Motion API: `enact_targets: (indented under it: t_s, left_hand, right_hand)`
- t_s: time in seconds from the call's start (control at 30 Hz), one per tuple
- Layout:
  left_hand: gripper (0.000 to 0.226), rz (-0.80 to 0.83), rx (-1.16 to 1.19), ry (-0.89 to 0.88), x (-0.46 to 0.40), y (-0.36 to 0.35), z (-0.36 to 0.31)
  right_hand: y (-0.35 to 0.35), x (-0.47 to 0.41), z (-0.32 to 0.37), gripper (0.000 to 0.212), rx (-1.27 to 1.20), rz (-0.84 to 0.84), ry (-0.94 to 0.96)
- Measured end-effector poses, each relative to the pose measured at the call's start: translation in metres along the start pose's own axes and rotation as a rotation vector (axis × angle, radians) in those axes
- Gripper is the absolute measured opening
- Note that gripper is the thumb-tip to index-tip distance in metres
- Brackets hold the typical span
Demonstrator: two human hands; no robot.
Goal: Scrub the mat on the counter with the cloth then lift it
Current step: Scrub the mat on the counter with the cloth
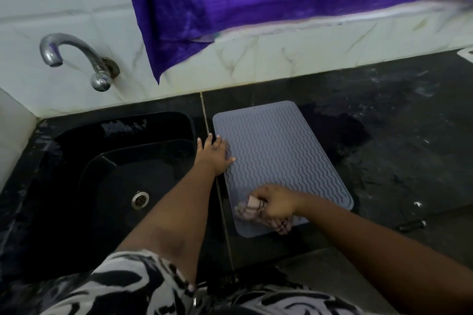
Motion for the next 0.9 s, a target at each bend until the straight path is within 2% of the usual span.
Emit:
enact_targets:
  t_s: [0.1,0.2,0.27,0.33,0.4,0.47,0.57,0.67,0.73,0.83,0.9]
  left_hand:
    - [0.112,0.101,-0.004,-0.005,0.006,-0.001,0.008]
    - [0.143,0.228,-0.064,0.002,0.012,0.008,0.008]
    - [0.140,0.266,-0.106,0.013,0.011,0.019,0.002]
    - [0.121,0.241,-0.100,0.029,0.005,0.031,-0.004]
    - [0.096,0.178,-0.048,0.038,-0.002,0.043,-0.006]
    - [0.087,0.114,-0.022,0.033,-0.012,0.050,-0.002]
    - [0.110,0.102,-0.012,0.030,-0.025,0.056,0.007]
    - [0.131,0.130,-0.034,0.020,-0.043,0.062,0.017]
    - [0.141,0.142,-0.055,-0.005,-0.058,0.066,0.021]
    - [0.158,0.241,-0.095,-0.003,-0.078,0.060,0.021]
    - [0.168,0.353,-0.116,0.046,-0.085,0.048,0.022]
  right_hand:
    - [0.021,-0.004,-0.016,0.045,-0.328,-0.213,-0.068]
    - [0.037,-0.005,-0.031,0.057,-0.306,-0.386,-0.102]
    - [0.052,-0.006,-0.035,0.049,-0.216,-0.358,-0.082]
    - [0.074,-0.013,-0.032,0.048,-0.009,-0.339,-0.044]
    - [0.098,-0.024,-0.024,0.053,0.104,-0.397,-0.008]
    - [0.120,-0.037,-0.014,0.052,0.153,-0.510,0.022]
    - [0.154,-0.063,-0.006,0.042,0.042,-0.636,-0.003]
    - [0.183,-0.094,0.000,0.035,-0.175,-0.596,-0.021]
    - [0.199,-0.119,0.006,0.034,-0.195,-0.594,-0.059]
    - [0.207,-0.156,0.027,0.033,-0.015,-0.679,-0.006]
    - [0.191,-0.187,0.021,0.034,0.215,-0.619,0.083]
Point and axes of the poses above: each hand's wrist, its own x-axis away from the middle knuckle, its own y-axis out of the back of the hand, z = x × y, the point moved 1 cm from there along -x, towards the middle knuckle, and after that the axes turned 3 degrees about y, right-handed, at the moved point
